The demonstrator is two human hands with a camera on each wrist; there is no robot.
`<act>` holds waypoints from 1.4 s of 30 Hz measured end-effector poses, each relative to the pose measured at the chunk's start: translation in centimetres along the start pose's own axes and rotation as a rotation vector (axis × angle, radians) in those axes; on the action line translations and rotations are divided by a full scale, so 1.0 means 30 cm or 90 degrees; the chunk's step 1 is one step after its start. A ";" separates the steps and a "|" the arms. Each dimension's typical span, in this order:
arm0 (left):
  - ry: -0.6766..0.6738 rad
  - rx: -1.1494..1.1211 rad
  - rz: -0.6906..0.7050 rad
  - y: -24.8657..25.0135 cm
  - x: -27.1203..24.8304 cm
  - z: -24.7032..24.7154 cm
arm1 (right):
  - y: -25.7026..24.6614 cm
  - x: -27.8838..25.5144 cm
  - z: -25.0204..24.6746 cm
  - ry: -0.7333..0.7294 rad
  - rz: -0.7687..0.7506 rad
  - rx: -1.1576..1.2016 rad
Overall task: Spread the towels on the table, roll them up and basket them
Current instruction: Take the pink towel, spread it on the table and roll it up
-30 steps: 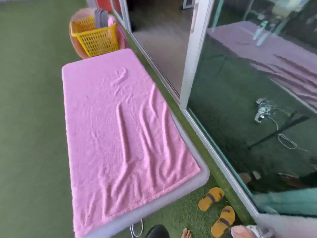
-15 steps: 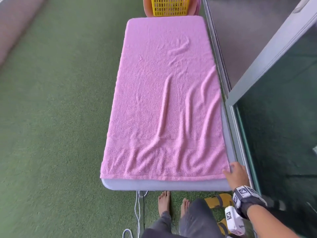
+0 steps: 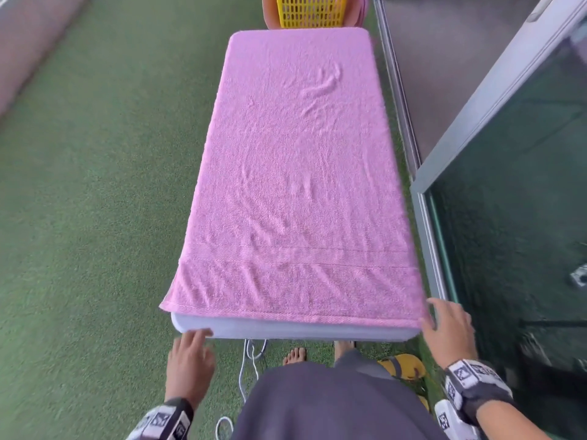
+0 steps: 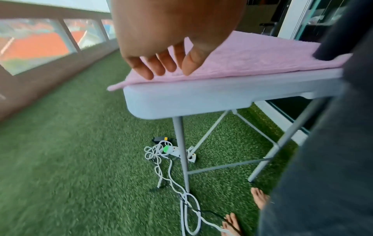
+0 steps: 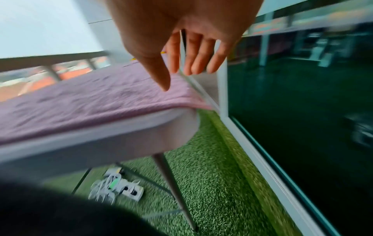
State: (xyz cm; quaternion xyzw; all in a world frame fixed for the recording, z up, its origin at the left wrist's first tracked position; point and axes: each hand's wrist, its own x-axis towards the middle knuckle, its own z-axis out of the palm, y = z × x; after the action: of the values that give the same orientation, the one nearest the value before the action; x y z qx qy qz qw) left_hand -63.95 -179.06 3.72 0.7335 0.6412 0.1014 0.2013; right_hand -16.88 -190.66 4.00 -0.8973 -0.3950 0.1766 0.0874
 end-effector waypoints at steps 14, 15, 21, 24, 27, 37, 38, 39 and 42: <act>-0.065 0.158 0.107 -0.134 0.279 -0.003 | -0.003 0.006 0.075 -0.062 -0.301 -0.131; -0.062 0.155 0.067 -0.131 0.289 -0.008 | -0.018 0.012 0.071 -0.064 -0.296 -0.151; -0.117 0.110 0.066 -0.130 0.309 -0.025 | -0.038 0.054 0.048 -0.059 -0.178 -0.118; -0.162 0.106 0.131 -0.152 0.291 -0.019 | 0.000 0.045 0.031 -0.036 -0.132 -0.105; -0.158 0.121 0.162 -0.177 0.289 0.005 | 0.022 0.041 0.034 -0.040 -0.116 -0.126; -0.018 0.090 0.120 -0.183 0.271 -0.038 | 0.040 0.053 0.082 0.058 -0.111 -0.080; -0.027 0.121 0.117 -0.177 0.282 -0.040 | 0.029 0.062 0.080 0.054 -0.098 -0.084; -0.044 0.151 0.099 -0.170 0.298 -0.038 | 0.012 0.070 0.076 0.049 -0.088 -0.092; -0.050 0.207 0.014 -0.147 0.322 -0.027 | -0.026 0.076 0.071 0.059 -0.043 -0.118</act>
State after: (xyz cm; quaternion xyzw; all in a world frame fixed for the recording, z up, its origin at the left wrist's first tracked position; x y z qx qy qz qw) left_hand -66.72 -169.02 1.51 0.7665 0.6331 -0.0301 0.1035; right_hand -16.81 -188.42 1.71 -0.8951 -0.4348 0.0947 0.0284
